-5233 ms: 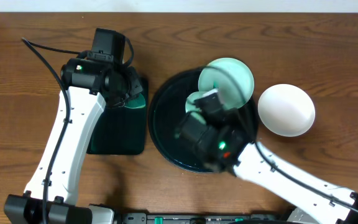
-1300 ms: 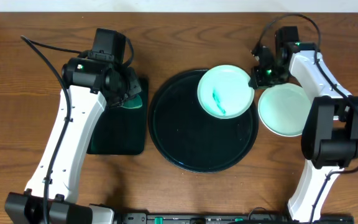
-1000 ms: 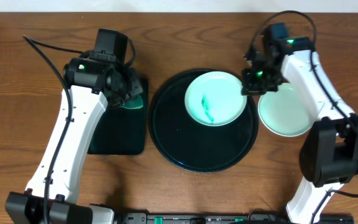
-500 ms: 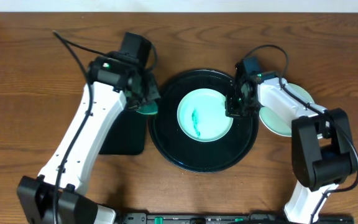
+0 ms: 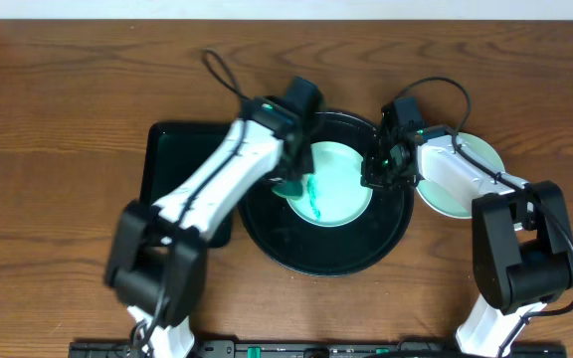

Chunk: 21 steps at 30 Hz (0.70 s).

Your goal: Clean dirty plates on tray and stack at the side

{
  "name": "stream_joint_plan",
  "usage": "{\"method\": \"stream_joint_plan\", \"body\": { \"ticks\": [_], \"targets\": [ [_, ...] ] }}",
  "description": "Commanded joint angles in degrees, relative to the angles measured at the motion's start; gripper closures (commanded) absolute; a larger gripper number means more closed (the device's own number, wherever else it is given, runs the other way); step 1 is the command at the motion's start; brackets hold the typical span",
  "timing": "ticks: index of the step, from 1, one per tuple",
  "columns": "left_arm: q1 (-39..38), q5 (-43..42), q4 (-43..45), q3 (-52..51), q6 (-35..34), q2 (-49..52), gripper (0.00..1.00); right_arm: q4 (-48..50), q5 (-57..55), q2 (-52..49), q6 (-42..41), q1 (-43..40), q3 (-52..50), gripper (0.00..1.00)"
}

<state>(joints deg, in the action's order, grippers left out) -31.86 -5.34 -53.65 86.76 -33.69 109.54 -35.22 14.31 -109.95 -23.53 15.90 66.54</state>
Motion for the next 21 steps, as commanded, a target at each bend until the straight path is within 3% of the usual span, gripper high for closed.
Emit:
{"method": "stream_joint_plan", "body": {
  "ticks": [1,7,10,13,15,19,21],
  "targets": [
    [-2.1,-0.2,1.4,-0.3,-2.2,4.6,0.93,1.1,-1.8,-3.2,-1.7,0.7,-1.9,0.99],
    [-2.9,-0.5,2.1,-0.3,-7.1,12.9,0.93,1.0,-1.8,-3.2,-1.2,0.7,-1.9,0.99],
    [-2.9,-6.2,3.2,-0.3,-6.4,14.9,0.93,1.0,-1.6,-3.2,-1.3,0.7,-1.9,0.99],
    [-3.2,-21.7,9.4,-0.3,6.9,15.1,0.93,1.2,-1.6,-3.2,-1.2,0.7,-1.9,0.99],
    [-3.3,-28.9,11.9,-0.3,11.9,15.1,0.93,1.2,-1.6,-3.2,-1.2,0.7,-1.9,0.99],
    [-3.0,-28.2,14.4,-0.3,11.3,15.1,0.93,1.2,-1.6,-3.2,-1.3,0.7,-1.9,0.99],
    [-2.4,-20.8,14.0,-0.3,6.1,15.1,0.93,1.2,-1.6,-3.2,-1.2,0.7,-1.9,0.99]
  ]
}}
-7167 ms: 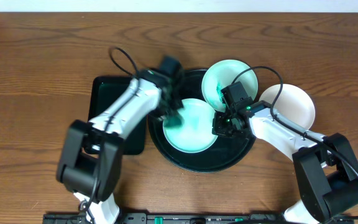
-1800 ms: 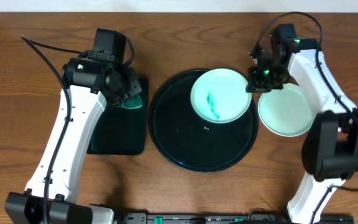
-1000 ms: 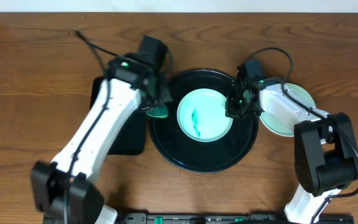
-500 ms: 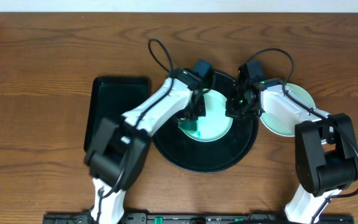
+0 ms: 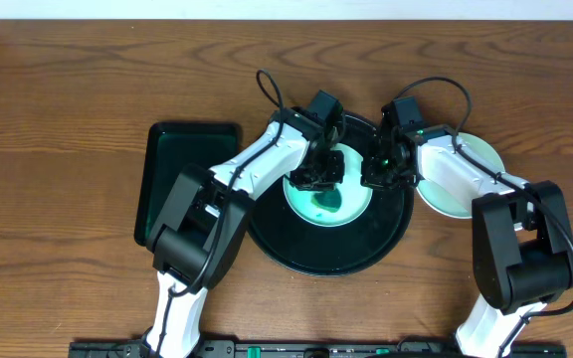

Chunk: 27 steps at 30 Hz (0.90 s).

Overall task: Clean dirty plates on tray and stack at the side
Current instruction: 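Scrub the last green plate with the sponge in the left gripper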

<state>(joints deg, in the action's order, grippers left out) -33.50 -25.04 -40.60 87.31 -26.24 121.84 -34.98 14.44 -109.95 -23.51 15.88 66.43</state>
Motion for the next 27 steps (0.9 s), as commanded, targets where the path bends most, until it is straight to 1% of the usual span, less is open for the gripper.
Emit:
{"method": "stream_joint_plan", "body": {
  "ticks": [1,4,6,9,10,12,14,15,20,22,24,27],
  "targets": [
    [-0.5,2.5,0.4,-0.8,-3.5,2.8,0.93,0.9,-1.7,-3.2,-1.1,0.7,-1.8,0.99],
    [0.7,14.7,-2.8,-0.7,-10.2,2.8,0.93,0.9,-1.7,-3.2,-1.0,0.7,-1.8,0.99],
    [1.5,23.4,-7.0,0.0,-15.9,2.8,0.93,0.9,-1.7,-3.2,-1.0,0.7,-1.8,0.99],
    [2.0,34.0,-13.1,1.2,-22.1,2.8,0.93,0.9,-1.7,-3.2,-1.0,0.7,-1.8,0.99],
    [2.0,36.5,-14.5,1.3,-22.9,2.8,0.93,1.0,-1.7,-3.2,-1.0,0.7,-1.8,0.99],
    [1.9,37.2,-15.3,1.3,-22.9,2.8,0.93,1.0,-1.7,-3.2,-1.0,0.7,-1.8,0.99],
    [1.6,33.3,-15.2,1.3,-21.6,2.8,0.93,1.0,-1.7,-3.2,-1.0,0.7,-1.8,0.99],
    [1.3,29.9,-14.5,1.3,-19.3,2.8,0.93,1.0,-1.7,-3.2,-1.0,0.7,-1.8,0.99],
    [-0.3,2.9,-5.6,1.3,-0.3,2.8,0.93,0.9,-1.7,-3.2,-1.0,0.7,-1.8,0.99],
    [-0.9,-3.6,-2.9,1.3,4.2,2.8,0.93,0.9,-1.7,-3.2,-1.0,0.7,-1.8,0.99],
    [-1.1,-5.8,-1.0,1.3,5.3,2.8,0.93,0.9,-1.7,-3.2,-0.6,0.7,-1.8,0.99],
    [-0.8,-3.9,0.8,1.3,4.9,2.8,0.93,0.9,-1.7,-3.2,-0.6,0.7,-1.8,0.99]
  ]
}}
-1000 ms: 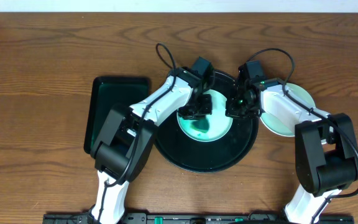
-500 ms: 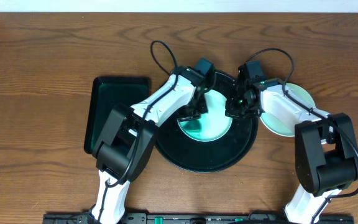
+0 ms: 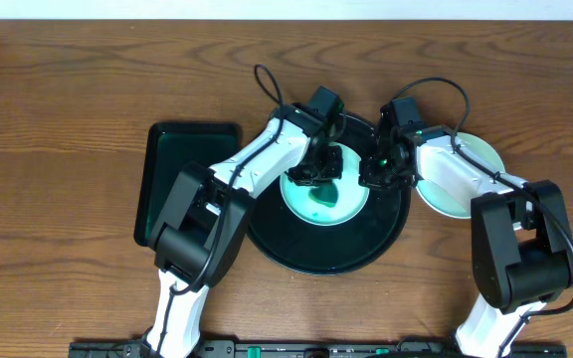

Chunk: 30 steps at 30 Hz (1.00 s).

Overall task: Clean dirty plates on tray and stack at the side
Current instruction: 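Scrub the last green plate with the sponge in the left gripper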

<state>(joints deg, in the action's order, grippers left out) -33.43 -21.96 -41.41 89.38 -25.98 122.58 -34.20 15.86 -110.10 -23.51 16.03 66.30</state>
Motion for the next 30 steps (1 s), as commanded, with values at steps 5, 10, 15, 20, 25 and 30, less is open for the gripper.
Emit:
{"method": "stream_joint_plan", "body": {
  "ticks": [5,10,15,20,25,30],
  "targets": [
    [1.1,14.7,-0.7,-0.7,-8.2,2.0,0.93,0.1,-3.1,-3.1,-0.6,0.6,-1.7,0.99],
    [3.3,31.7,-8.7,-0.7,-19.4,2.0,0.93,0.2,-3.1,-3.1,-0.2,0.6,-1.7,0.99],
    [3.3,22.7,-13.0,-0.7,-16.9,2.0,0.93,0.2,-3.1,-3.1,-0.2,0.6,-1.7,0.99],
    [1.6,-3.2,-12.3,-0.7,-7.4,2.0,0.93,0.2,-3.1,-3.1,-0.2,0.6,-1.7,0.99],
    [-0.7,-11.5,-8.8,-0.7,1.1,2.0,0.93,0.2,-2.9,-3.1,-0.2,0.6,-1.7,0.99],
    [0.0,5.4,-2.7,-0.7,-0.8,2.0,0.93,0.2,-2.9,-3.1,0.0,0.6,-1.7,0.99]
  ]
}}
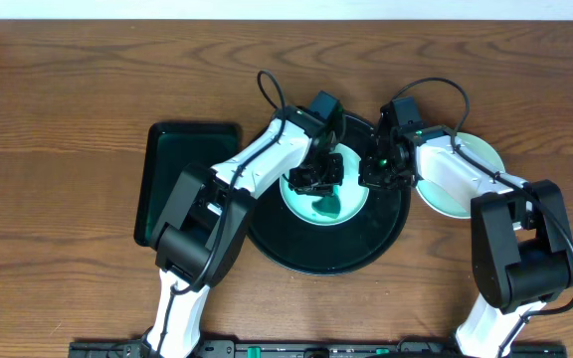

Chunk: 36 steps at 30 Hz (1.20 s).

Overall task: Clean dirty plates on tray and stack at the side
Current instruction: 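Scrub the last green plate with the sponge in the left gripper, then lift the sponge with the left gripper back over the small tray, then lift the green plate with the right gripper and stack it on the pile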

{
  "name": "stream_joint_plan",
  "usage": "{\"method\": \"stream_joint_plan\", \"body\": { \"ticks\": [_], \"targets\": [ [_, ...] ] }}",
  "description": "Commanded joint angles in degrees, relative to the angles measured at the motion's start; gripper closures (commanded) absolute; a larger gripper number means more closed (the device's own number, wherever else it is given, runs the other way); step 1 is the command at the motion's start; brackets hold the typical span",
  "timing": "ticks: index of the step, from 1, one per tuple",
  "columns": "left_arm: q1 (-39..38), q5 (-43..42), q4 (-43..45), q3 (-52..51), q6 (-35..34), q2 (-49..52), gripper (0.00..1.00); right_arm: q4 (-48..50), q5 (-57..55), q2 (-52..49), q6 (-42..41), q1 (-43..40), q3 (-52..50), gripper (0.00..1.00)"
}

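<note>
A pale green plate (pixel 344 199) lies in the round black tray (pixel 326 254) at the table's middle. My left gripper (pixel 318 177) hangs low over the plate's left half, shut on a darker green cloth (pixel 324 207) that rests on the plate's face. My right gripper (pixel 377 171) sits at the plate's right rim and looks shut on that edge. Another pale green plate (pixel 476 159) lies on the table to the right, partly hidden under my right arm.
A dark green rectangular tray (pixel 172 179) lies at the left, beside the round tray. Both arms reach in from the front edge and cross over the round tray. Bare wood surrounds the trays.
My left gripper has shifted slightly toward the front over the plate, with the cloth under it. The right gripper and the plate stay where they were.
At first my left gripper was at the plate's left edge with the cloth hanging from it, and the right gripper was on the right rim. Then the left gripper stood over the plate's middle. It has made small shifts there since, while the right has stayed put.
</note>
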<state>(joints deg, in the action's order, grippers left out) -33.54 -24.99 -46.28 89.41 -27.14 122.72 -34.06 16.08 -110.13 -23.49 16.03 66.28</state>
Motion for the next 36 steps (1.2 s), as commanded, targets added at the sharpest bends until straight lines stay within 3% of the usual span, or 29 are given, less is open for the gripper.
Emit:
{"method": "stream_joint_plan", "body": {
  "ticks": [1,5,10,17,22,27,36],
  "targets": [
    [0.4,12.3,2.3,-0.8,-1.1,1.9,0.93,0.0,-3.1,-3.0,0.0,0.6,-1.7,0.99],
    [2.4,25.8,-0.1,0.7,-3.9,1.8,0.93,0.0,-3.1,-3.0,0.0,0.6,-1.7,0.99],
    [5.4,34.4,-9.2,7.4,-5.1,-0.2,0.93,0.0,-3.1,-3.0,0.0,0.6,-1.7,0.99],
    [9.1,33.4,-19.0,16.7,-4.4,-8.2,0.93,0.0,-3.1,-3.0,0.3,0.6,-1.7,0.99],
    [12.0,30.1,-21.7,17.6,-3.1,-17.4,0.93,-0.2,-2.3,-2.1,4.3,0.8,-1.5,0.99],
    [16.5,30.1,-25.8,17.6,-2.9,-25.4,0.93,-3.0,-13.5,6.1,5.5,4.4,-1.5,0.99],
    [17.1,30.1,-28.4,16.8,-3.0,-25.8,0.93,-8.9,-46.3,24.3,6.0,16.0,-1.5,0.99]
  ]
}}
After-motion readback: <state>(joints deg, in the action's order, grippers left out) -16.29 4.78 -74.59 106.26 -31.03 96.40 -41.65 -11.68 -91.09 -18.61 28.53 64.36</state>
